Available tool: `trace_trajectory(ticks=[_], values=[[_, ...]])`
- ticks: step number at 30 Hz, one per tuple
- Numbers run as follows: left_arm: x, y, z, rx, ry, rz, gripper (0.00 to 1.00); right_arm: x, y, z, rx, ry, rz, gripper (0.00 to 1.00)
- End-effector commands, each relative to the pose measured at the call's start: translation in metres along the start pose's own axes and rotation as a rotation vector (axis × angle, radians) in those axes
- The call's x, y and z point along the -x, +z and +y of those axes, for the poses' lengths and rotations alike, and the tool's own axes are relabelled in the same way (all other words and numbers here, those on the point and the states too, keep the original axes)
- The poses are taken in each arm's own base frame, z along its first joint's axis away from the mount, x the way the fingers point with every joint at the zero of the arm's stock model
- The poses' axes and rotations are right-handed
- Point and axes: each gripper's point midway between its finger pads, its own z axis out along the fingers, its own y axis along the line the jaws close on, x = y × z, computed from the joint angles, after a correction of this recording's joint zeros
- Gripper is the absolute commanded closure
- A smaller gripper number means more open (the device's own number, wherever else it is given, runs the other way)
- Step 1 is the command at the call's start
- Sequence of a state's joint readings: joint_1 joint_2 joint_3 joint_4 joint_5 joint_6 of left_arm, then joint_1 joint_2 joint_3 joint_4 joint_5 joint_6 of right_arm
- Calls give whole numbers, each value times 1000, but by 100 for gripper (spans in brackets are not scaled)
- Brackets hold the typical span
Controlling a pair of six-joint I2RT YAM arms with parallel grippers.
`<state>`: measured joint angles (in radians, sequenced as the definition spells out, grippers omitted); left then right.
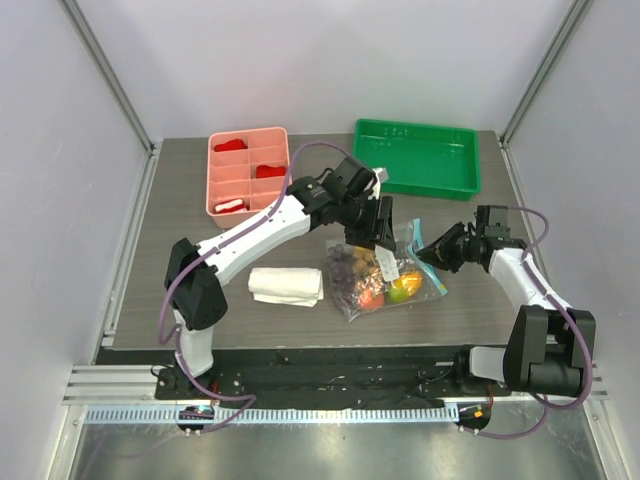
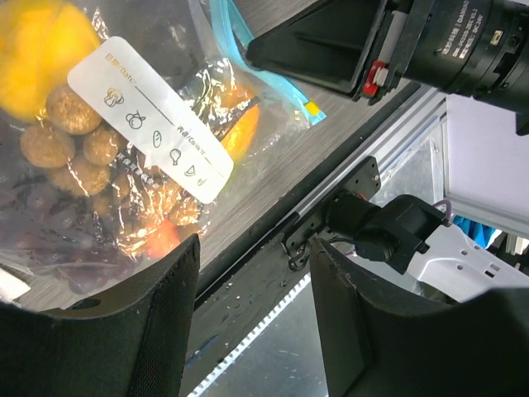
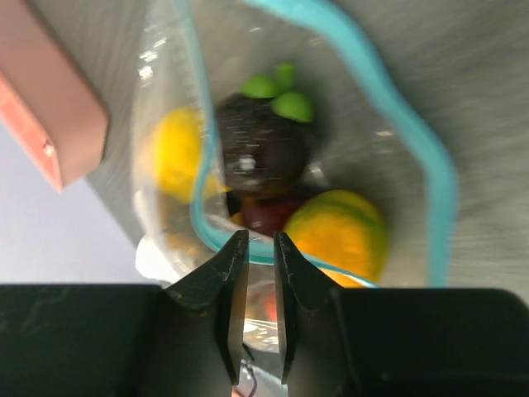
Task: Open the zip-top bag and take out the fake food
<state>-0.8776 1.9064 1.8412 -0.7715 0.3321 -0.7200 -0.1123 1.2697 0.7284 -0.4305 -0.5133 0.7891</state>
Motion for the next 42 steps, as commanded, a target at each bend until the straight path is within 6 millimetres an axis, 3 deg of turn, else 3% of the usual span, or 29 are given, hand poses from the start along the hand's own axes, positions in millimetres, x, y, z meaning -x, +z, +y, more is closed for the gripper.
trace_trajectory(ticks=[1, 6, 11, 16, 21, 26, 31, 33, 35, 38, 39, 41, 42], values=[[0, -24, -12, -32, 46, -32, 45, 20, -14, -30, -166, 33, -71, 72], [-6, -26, -7, -17, 54, -22, 45, 35, -21, -62, -280, 42, -98, 64], [-8, -31, -6, -15, 61, -23, 45, 23, -6, -92, -307, 26, 32, 58], [-9, -33, -6, -16, 65, -24, 45, 14, 4, -94, -222, -40, 89, 46], [-10, -31, -6, -20, 61, -25, 45, 7, 14, -88, -138, -31, 107, 42], [-10, -30, -6, -24, 54, -18, 46, 6, 29, -83, -56, 3, 130, 49], [-12, -33, -6, -24, 55, -16, 46, 18, 32, -72, -9, -13, 92, 85], [-12, -33, -6, -23, 55, -17, 46, 23, 23, -64, -10, -33, 65, 99], [-11, -36, -8, -25, 56, -23, 46, 37, 9, -49, -18, -76, 4, 99], [-8, -37, -12, -35, 55, -33, 46, 53, -31, -20, -49, -114, -101, 99], [-6, -38, -13, -37, 52, -39, 46, 46, -45, -22, -112, -94, -99, 99], [-3, -40, -18, -51, 50, -46, 46, 49, -63, 2, -122, -158, -131, 99], [-2, -40, -20, -56, 48, -46, 46, 47, -71, 2, -153, -165, -145, 99]])
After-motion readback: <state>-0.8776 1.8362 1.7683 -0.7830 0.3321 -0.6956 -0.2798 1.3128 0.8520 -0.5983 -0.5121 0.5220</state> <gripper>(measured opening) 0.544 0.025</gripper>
